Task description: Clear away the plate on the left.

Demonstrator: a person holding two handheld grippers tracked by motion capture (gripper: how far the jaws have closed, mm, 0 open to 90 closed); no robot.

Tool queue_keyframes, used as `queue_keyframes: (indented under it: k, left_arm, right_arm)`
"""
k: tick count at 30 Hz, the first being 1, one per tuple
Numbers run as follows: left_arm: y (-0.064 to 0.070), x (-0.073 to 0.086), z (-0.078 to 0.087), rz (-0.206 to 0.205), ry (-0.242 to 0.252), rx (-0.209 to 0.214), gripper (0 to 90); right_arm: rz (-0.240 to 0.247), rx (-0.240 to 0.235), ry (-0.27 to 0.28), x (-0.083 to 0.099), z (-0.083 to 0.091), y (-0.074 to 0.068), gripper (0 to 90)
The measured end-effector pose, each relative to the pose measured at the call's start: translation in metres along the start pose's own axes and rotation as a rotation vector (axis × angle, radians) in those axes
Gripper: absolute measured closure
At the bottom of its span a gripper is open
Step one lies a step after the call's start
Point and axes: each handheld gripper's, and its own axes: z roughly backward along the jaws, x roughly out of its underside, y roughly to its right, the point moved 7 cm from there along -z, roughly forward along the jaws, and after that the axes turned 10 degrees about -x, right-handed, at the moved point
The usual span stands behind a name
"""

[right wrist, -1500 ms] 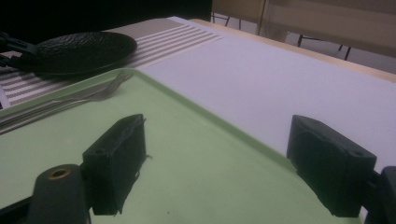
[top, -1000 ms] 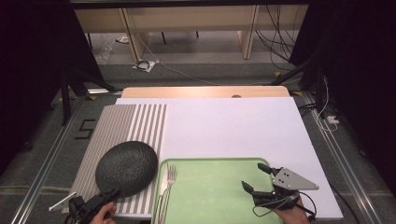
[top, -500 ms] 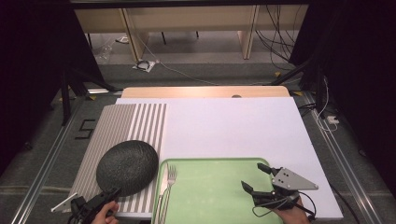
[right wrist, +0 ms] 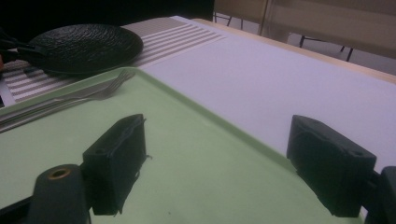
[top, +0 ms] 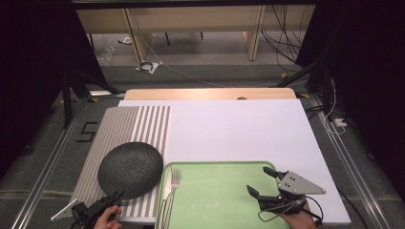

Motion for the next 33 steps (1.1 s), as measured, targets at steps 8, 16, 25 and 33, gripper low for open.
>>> queue_keyframes:
  k: [8,16,25,33]
  left_arm:
    - [0.002,0.002,0.000,-0.009,-0.009,0.009,85.6]
    - [0.005,0.004,0.000,-0.018,-0.020,0.022,85.4]
    - [0.010,0.007,0.002,-0.043,-0.032,0.049,85.5]
    - [0.018,0.014,0.003,-0.061,-0.054,0.081,85.6]
  right_arm:
    - [0.000,-0.002,0.000,0.000,0.001,0.000,20.6]
    - [-0.001,-0.002,-0.001,0.000,0.001,0.000,20.6]
    - [-0.002,-0.004,0.002,0.000,0.001,0.000,20.6]
    - [0.000,-0.002,0.005,-0.001,0.001,0.001,20.6]
